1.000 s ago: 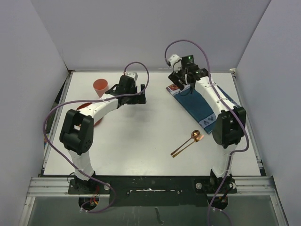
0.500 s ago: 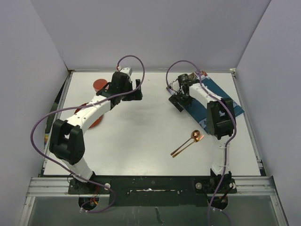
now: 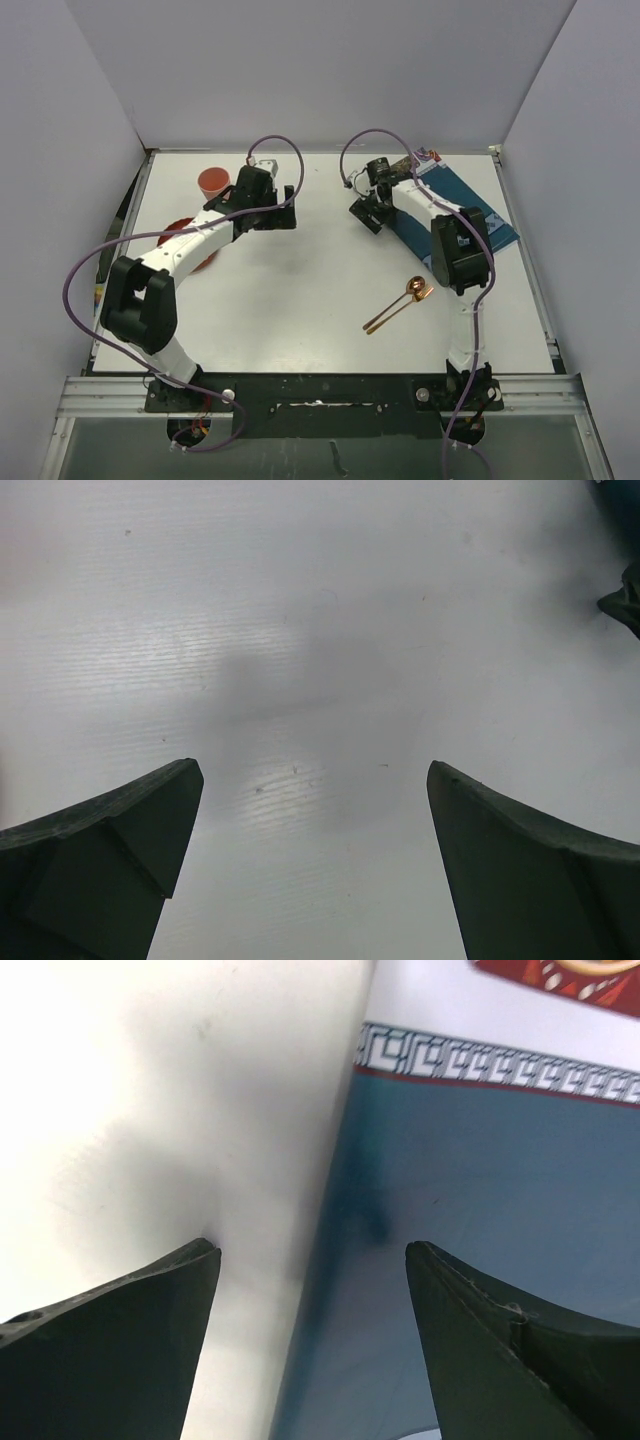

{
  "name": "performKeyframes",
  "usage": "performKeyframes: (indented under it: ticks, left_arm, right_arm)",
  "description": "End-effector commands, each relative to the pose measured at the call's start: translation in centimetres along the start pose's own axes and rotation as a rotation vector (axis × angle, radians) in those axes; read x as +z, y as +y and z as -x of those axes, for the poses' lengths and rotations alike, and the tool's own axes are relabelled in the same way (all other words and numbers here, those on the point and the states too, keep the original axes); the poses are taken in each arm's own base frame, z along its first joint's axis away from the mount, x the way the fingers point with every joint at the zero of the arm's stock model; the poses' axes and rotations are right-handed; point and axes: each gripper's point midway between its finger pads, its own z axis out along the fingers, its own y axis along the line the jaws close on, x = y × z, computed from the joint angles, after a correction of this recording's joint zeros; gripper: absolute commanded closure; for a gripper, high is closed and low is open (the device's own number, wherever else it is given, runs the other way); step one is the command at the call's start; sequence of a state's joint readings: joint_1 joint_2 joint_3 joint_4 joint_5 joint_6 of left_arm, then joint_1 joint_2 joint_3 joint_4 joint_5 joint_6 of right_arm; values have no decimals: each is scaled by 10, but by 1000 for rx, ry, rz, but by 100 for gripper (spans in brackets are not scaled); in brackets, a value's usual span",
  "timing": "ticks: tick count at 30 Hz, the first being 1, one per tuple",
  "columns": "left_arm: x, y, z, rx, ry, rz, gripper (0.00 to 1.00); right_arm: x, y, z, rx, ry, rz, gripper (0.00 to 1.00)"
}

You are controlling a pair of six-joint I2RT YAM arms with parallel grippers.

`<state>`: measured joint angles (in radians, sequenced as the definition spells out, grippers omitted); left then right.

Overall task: Set the dinner table for one person
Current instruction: Fold the napkin at the center of the board.

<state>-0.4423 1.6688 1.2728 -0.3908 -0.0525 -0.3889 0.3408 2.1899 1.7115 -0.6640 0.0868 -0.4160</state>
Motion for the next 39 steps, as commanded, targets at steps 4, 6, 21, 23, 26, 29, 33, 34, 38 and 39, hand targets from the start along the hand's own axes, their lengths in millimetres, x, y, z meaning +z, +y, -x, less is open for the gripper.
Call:
performKeyframes:
  ticks: [4, 6, 21, 23, 26, 29, 33, 34, 38, 39]
  left_arm:
    - [-34, 1, 26, -1, -95, -3, 2]
    - [-33, 1, 27, -1, -95, -1, 2]
    - [-38, 3, 24, -12, -96, -3, 2]
    - [-47, 7, 30, -4, -123, 15, 2]
    - [-65, 15, 46, 15, -181, 42, 2]
    - [-88, 29, 67, 20, -242, 76, 2]
    - [-129, 44, 99, 13, -353, 109, 2]
    - [-141, 47, 107, 13, -387, 125, 2]
    - [-191, 56, 138, 35, -507, 177, 2]
    - [-201, 57, 143, 38, -527, 183, 2]
  right_arm:
    - [12, -40, 15, -60, -29, -128, 23]
    - [14, -41, 15, -66, -25, -123, 27]
    - [15, 9, 40, -144, -49, 66, 83]
    - [2, 32, 56, -206, -89, 136, 83]
    - [-21, 86, 71, -337, -128, 275, 83]
    - [-44, 140, 66, -471, -145, 405, 82]
    - [-79, 210, 45, -645, -151, 573, 82]
    - [-86, 225, 40, -679, -152, 623, 82]
    - [-112, 269, 21, -756, -154, 771, 81]
    - [-115, 274, 18, -770, -151, 785, 80]
